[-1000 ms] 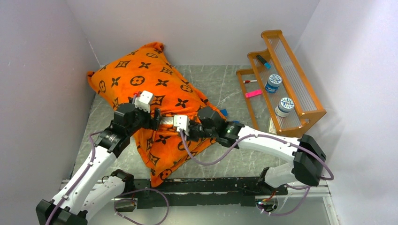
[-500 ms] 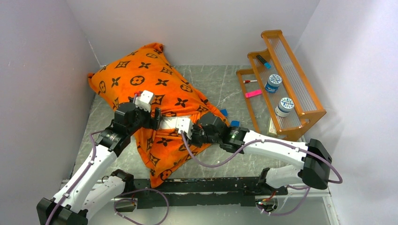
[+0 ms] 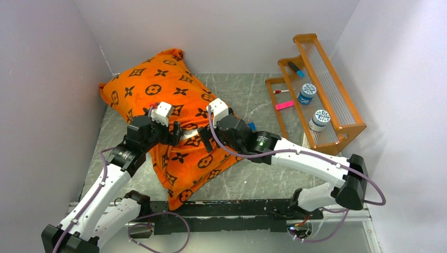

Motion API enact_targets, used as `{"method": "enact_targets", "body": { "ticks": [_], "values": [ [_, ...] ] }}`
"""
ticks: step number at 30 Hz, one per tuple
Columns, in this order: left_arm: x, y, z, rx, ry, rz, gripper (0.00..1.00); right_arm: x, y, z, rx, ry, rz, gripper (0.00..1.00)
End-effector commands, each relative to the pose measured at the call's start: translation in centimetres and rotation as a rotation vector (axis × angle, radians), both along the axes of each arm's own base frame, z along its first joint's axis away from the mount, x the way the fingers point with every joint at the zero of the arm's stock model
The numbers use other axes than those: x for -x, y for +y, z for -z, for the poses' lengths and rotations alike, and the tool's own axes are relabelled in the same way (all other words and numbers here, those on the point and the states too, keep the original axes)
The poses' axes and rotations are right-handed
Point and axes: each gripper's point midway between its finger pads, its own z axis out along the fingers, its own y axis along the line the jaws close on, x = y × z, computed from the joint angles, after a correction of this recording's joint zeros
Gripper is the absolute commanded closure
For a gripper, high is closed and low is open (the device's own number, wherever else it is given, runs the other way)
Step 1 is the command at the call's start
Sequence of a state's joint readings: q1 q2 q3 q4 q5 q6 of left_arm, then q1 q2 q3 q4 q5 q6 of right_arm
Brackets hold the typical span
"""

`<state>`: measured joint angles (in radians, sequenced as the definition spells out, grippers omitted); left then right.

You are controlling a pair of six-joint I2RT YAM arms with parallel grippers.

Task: Remove the pillowcase from the pillow
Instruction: Remove the pillow from the pillowcase.

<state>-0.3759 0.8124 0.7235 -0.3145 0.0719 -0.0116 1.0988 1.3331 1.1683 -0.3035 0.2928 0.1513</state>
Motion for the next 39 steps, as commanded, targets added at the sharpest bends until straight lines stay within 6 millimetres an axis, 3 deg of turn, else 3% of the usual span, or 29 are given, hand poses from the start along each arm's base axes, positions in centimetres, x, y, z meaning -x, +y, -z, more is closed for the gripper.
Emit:
{"method": "enact_targets", "body": {
  "ticks": [1,8,17,19,23,31,39],
  "values": [
    [0.5,-1.2,0.1,0.028,0.006,0.067,0.14,-2.6,-2.1,-0.9,-0.100,0.060,0.333,0.04],
    [0.7,-1.1,-0.2,0.034,-0.008,0.068,0.13,-3.7,-2.0,0.9,-0.135,0.122,0.488,0.06],
    [0.8,-1.2,-0.4,0.038,-0.016,0.073,0.13,-4.5,-0.9,-1.8,-0.287,0.131,0.522,0.08],
    [0.8,-1.2,-0.4,0.038,-0.015,0.072,0.13,-4.7,-0.6,-1.7,-0.293,0.147,0.504,0.08],
    [0.9,-1.1,-0.4,0.038,-0.016,0.072,0.13,-5.7,-1.3,0.4,-0.243,0.165,0.552,0.08],
    [0.9,-1.2,-0.4,0.038,-0.015,0.076,0.13,-6.6,-4.3,6.4,-0.138,0.232,0.652,0.12],
    [0.8,-0.9,-0.2,0.031,-0.011,0.060,0.13,-4.8,-7.4,8.2,-0.060,0.259,0.688,0.16]
  ]
}}
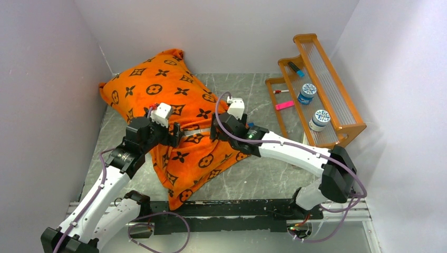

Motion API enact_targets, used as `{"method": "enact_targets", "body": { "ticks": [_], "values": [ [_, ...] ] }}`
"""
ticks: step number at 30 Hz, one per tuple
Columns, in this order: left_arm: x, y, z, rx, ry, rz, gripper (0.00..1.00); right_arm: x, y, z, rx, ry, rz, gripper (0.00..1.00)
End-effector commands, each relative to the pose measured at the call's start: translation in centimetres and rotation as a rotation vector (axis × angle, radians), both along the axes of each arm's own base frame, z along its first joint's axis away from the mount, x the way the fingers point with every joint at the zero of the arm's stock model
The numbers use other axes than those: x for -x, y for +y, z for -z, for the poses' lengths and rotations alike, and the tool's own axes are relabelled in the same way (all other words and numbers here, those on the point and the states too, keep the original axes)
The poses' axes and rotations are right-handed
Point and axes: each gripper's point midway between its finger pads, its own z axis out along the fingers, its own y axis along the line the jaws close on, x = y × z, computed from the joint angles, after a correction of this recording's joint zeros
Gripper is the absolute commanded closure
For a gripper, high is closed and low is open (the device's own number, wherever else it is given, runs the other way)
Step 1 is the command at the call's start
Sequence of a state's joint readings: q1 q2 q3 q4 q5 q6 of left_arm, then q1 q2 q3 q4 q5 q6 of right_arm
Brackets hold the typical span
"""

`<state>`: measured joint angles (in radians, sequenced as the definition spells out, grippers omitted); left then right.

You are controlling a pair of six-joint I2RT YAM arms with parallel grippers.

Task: Remove the pillowcase from the pillow
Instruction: Remove the pillow from the pillowcase.

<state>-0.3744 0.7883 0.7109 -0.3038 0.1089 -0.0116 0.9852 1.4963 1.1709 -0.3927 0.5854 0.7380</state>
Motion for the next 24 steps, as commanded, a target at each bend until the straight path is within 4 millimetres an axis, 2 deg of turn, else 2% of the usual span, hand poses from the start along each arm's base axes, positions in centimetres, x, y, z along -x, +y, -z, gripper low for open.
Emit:
{"method": "enact_targets", "body": {
  "ticks": [1,5,10,16,20,24],
  "values": [
    [0.3,-0.4,0.1,0.008,0.004,0.026,0.13,1.6,-3.7,2.1,0.091,0.056,0.041,0.16],
    [0.3,-0.4,0.0,0.010,0.000,0.024,0.13,2.6,-6.4,4.1,0.150,0.077,0.093,0.20],
    [0.3,-0.7,0.2,0.013,0.007,0.038,0.13,3.4,-9.4,5.4,0.212,0.072,0.157,0.28],
    [0.4,-1.0,0.1,0.019,0.009,0.054,0.13,3.8,-11.2,7.1,0.224,0.053,0.208,0.42],
    [0.7,-1.9,-0.5,0.047,-0.005,0.108,0.13,3.8,-10.5,8.0,0.149,0.037,0.195,0.51],
    [1.3,-3.4,-1.8,0.116,-0.024,0.179,0.10,3.7,-8.3,7.7,0.005,-0.015,0.110,0.67]
  ]
}}
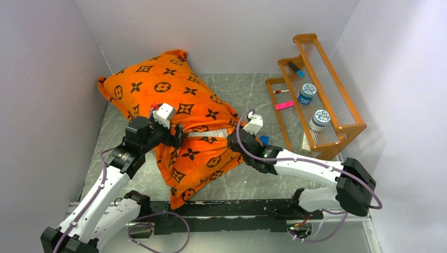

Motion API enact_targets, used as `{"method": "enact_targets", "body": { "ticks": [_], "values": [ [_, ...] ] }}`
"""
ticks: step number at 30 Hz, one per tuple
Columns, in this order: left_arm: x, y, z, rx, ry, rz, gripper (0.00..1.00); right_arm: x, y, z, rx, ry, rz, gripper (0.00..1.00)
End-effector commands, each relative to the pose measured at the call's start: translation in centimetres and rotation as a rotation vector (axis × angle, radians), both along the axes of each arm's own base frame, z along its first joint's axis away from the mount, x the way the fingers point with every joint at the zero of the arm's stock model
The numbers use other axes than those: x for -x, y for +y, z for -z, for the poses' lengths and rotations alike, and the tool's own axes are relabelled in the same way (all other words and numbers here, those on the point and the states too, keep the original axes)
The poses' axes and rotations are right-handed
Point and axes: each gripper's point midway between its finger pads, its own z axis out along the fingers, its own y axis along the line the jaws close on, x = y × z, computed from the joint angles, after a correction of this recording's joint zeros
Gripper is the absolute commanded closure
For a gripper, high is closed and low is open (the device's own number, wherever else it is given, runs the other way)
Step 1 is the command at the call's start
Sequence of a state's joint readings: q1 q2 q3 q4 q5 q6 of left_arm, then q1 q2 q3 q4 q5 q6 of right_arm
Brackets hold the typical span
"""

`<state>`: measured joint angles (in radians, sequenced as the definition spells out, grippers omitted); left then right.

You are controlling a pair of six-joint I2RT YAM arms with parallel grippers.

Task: Remove the pillowcase from the pillow
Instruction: Remove the pillow from the pillowcase.

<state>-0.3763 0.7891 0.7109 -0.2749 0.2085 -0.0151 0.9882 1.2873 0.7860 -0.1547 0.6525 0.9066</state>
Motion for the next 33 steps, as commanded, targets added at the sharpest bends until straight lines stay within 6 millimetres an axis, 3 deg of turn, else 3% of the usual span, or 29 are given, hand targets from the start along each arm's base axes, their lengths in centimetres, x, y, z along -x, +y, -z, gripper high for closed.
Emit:
{"method": "enact_targets", "body": {
  "ticks": [1,10,17,23,28,33],
  "values": [
    [0.9,-2.1,-1.5,0.095,-0.005,0.101,0.10,1.3,-3.2,3.6,0.145,0.007,-0.050,0.69],
    [2.3,-5.9,-5.2,0.255,0.115,0.272,0.04,1.4,-0.4,0.9,-0.044,-0.130,-0.170,0.87],
    [1.8,-6.6,-6.5,0.322,0.198,0.233,0.07,2.1,0.0,1.5,-0.107,-0.148,-0.213,0.99],
    [2.2,-8.9,-7.3,0.308,0.264,0.182,0.10,2.4,0.2,1.9,-0.122,-0.144,-0.228,1.00],
    [3.4,-11.9,-7.0,0.240,0.288,0.111,0.14,2.5,0.1,2.1,-0.126,-0.145,-0.232,1.00],
    [4.4,-15.0,-4.7,0.180,0.332,0.077,0.15,2.7,0.4,2.4,-0.133,-0.133,-0.245,1.00]
  ]
}}
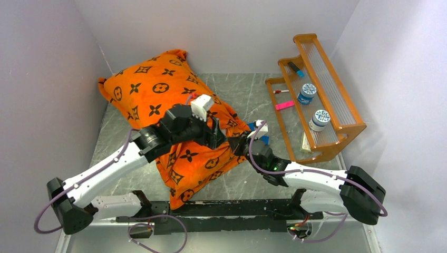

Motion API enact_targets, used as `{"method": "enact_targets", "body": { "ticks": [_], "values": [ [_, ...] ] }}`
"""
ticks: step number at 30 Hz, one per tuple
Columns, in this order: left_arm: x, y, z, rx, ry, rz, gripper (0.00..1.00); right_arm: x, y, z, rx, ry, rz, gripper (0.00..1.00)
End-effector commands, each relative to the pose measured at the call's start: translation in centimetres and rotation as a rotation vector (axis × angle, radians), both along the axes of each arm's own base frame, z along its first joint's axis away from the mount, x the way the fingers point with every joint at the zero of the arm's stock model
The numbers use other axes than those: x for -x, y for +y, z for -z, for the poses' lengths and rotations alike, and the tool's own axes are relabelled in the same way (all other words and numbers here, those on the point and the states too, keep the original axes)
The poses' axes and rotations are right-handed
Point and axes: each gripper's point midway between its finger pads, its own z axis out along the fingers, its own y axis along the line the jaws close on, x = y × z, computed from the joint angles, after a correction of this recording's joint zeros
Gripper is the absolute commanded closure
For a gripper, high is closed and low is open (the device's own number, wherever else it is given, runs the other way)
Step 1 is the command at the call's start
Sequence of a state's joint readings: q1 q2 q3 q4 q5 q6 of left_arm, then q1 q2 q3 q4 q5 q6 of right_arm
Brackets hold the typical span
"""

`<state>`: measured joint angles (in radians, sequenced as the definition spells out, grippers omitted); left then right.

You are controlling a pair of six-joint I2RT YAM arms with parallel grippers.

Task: Remove the pillowcase from the pillow
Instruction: Remove the pillow from the pillowcase.

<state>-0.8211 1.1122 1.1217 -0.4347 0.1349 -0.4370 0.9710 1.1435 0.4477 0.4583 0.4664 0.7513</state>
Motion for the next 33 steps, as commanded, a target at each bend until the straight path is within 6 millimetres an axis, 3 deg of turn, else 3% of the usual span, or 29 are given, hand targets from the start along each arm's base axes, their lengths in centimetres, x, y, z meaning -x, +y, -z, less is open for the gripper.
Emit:
{"method": "enact_targets", "body": {
  "ticks": [1,7,10,18,24,33],
  "values": [
    [-0.9,-0.8,1.7,-0.074,0.023,-0.143,0.15,1.4,-1.2,4.0,0.134,0.067,-0.035,1.00],
    [-2.3,-1.1,4.0,-0.169,0.015,-0.240,0.09,1.4,-1.4,4.3,0.142,0.072,-0.032,1.00],
    [-3.3,-0.7,4.6,-0.205,-0.004,-0.293,0.16,1.5,-1.3,4.5,0.143,0.075,-0.039,1.00],
    [-5.6,0.0,6.3,-0.318,-0.049,-0.388,0.16,1.5,-1.5,4.4,0.150,0.065,-0.039,1.00],
    [-7.8,1.1,5.7,-0.430,-0.130,-0.469,0.17,1.6,-1.6,3.6,0.139,0.052,-0.041,1.00],
    [-7.9,1.2,9.1,-0.591,-0.080,-0.446,0.14,1.8,-2.1,3.1,0.126,0.041,-0.032,1.00]
  ]
}}
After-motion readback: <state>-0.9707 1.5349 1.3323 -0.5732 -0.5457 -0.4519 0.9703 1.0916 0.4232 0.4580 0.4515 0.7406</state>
